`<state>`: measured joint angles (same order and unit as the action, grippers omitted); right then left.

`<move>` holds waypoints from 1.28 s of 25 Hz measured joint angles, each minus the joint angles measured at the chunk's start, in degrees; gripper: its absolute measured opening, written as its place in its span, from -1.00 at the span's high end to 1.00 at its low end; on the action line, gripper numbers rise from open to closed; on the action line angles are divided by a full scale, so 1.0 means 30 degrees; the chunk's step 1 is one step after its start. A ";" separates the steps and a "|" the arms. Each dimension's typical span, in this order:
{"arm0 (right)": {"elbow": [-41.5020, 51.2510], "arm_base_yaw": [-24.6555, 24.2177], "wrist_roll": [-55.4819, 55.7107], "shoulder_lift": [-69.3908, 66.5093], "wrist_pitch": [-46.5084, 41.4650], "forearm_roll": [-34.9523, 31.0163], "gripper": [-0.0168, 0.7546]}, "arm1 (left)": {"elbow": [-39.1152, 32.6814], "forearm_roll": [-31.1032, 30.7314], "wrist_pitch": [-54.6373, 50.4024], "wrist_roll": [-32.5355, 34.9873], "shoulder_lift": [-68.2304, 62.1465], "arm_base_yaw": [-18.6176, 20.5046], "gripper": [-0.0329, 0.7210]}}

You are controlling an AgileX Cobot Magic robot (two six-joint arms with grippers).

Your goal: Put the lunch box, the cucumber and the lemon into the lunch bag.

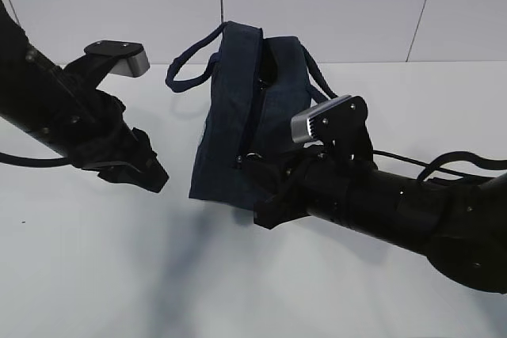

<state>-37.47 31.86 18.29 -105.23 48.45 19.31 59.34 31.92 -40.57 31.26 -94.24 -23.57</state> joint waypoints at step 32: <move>-0.1188 0.0000 -0.0351 0.2439 -0.2803 0.0132 0.96 | 0.0000 0.5415 0.3068 0.6196 -0.2256 -0.1246 -0.09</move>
<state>-41.04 31.86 17.24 -97.92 40.04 19.70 59.34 48.17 -31.37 49.85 -101.01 -27.30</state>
